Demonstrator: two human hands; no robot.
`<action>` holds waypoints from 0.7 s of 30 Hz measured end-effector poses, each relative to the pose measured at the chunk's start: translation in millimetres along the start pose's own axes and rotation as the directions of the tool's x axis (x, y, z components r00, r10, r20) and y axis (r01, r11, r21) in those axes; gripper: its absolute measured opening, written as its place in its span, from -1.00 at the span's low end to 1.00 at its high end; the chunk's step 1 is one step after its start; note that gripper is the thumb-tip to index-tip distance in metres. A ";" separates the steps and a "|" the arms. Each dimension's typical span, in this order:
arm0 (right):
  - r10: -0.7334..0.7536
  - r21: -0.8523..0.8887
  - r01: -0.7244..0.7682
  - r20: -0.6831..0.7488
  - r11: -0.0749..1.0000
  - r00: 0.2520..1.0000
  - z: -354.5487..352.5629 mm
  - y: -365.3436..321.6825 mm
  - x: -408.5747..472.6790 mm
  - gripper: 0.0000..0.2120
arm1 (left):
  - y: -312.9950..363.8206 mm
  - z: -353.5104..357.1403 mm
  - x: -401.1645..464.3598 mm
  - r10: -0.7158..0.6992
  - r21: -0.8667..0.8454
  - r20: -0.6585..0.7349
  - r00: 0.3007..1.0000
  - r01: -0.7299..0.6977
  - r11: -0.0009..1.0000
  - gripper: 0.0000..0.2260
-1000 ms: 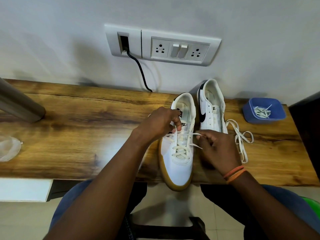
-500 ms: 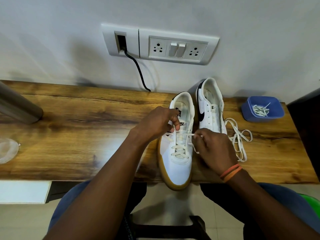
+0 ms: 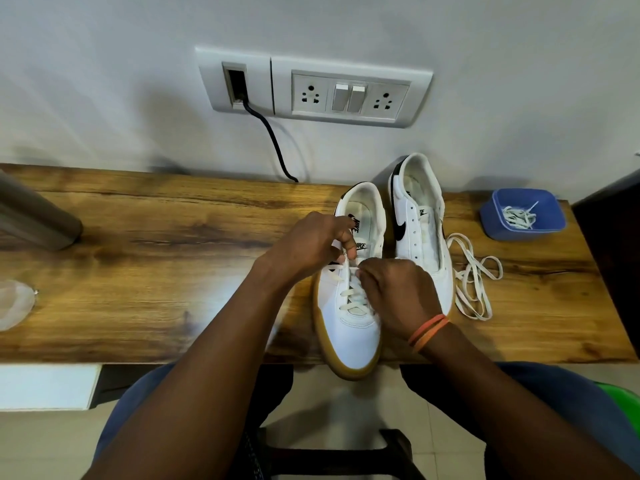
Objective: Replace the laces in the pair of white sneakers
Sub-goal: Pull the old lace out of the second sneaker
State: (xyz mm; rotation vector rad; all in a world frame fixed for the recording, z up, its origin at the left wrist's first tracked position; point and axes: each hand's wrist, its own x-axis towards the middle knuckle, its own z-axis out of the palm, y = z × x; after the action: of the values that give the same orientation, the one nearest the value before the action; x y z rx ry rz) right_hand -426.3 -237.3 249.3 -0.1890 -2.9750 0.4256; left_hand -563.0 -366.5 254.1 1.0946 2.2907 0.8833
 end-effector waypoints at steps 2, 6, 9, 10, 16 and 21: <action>0.034 0.075 -0.032 -0.016 0.997 0.999 -12.5 14.6 -5.4 -0.76 | 0.0 -0.3 -0.8 -0.004 -0.014 0.005 1.000 0.004 1.000 -0.65; 0.079 0.072 -0.068 -0.158 0.995 0.984 -41.0 36.3 -10.6 -0.79 | 1.8 -0.5 -1.4 -0.018 -0.035 0.005 1.000 0.019 0.999 -0.68; 0.022 0.004 -0.021 -0.142 1.000 0.990 -37.8 23.8 -8.4 -0.82 | 1.2 0.0 -1.5 -0.015 -0.028 0.002 1.000 0.015 1.000 -0.74; -0.020 -0.026 0.017 -0.114 1.000 0.993 -31.6 15.8 -6.7 -0.80 | 0.6 0.1 -1.2 -0.014 -0.023 0.001 1.000 0.014 1.000 -0.76; -0.015 -0.097 0.012 -0.026 0.995 1.000 8.1 -9.0 3.3 -0.89 | 0.4 -1.3 -0.4 -0.015 -0.019 0.000 1.000 0.015 1.000 -0.71; 0.083 0.004 -0.083 -0.002 0.997 0.997 -13.3 5.8 -6.4 -0.87 | 2.4 -2.7 -1.6 -0.017 -0.066 0.026 1.000 0.019 0.998 -0.66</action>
State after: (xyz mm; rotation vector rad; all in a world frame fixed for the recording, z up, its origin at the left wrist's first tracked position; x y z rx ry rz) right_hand -417.5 -229.2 259.6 -0.3136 -2.9717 0.4401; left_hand -562.6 -367.6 257.9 1.0497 2.2304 0.9262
